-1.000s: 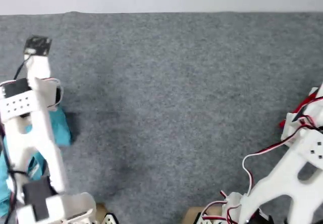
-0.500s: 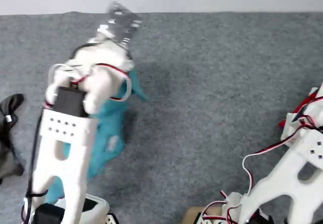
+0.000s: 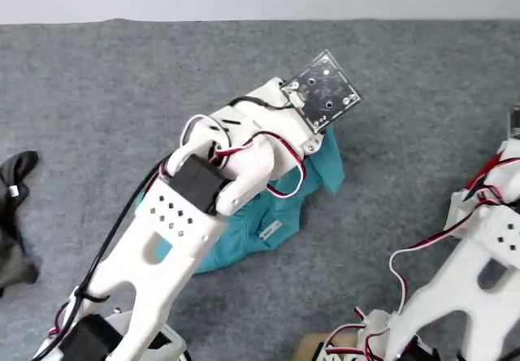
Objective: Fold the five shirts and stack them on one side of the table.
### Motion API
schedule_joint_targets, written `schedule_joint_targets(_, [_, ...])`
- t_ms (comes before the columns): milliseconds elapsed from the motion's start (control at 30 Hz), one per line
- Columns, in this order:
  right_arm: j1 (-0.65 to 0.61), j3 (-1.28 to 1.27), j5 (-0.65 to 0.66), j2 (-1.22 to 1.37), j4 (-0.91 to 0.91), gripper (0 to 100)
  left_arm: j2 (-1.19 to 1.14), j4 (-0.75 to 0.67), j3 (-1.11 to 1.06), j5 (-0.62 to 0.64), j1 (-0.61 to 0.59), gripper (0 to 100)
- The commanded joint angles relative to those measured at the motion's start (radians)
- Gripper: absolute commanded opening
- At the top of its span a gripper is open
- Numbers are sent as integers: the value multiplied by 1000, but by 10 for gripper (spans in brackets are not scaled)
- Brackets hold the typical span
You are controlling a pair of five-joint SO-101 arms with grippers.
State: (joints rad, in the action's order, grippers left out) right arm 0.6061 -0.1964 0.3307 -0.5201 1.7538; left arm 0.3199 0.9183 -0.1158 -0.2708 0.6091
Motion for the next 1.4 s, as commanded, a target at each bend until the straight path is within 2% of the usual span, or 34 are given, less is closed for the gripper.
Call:
schedule_joint_targets(0, [-13, 9, -5, -39, 33, 9, 6, -9, 51, 34, 0, 103])
schedule_joint_targets(267, [-47, 8, -5, -38, 27, 10, 3, 25, 51, 84, -54, 148])
schedule_joint_targets(400, [-145, 9, -6, -38, 27, 10, 5, 20, 51, 84, -95, 148])
schedule_joint_targets(500, [-271, 28, -12, -38, 31, 10, 6, 25, 53, 84, -187, 145])
schedule_joint_targets(633, [-479, 58, -12, -28, 33, 12, 6, 101, 53, 84, -404, 145])
schedule_joint_targets(767, [-717, 57, -6, -15, 28, 12, 23, 244, 53, 78, -649, 144])
schedule_joint_targets(967, [-1032, 60, -9, 136, 27, 9, 89, 410, 51, 77, -1037, 144])
schedule_joint_targets(1133, [-1251, 63, -6, 297, -38, 11, 141, 479, 48, 77, -1315, 144])
schedule_joint_targets(1267, [-1399, 63, -6, 387, -142, 17, 152, 523, 48, 41, -1490, 144])
schedule_joint_targets(1367, [-1484, 63, -6, 441, -220, 74, 150, 559, 48, 9, -1602, 145])
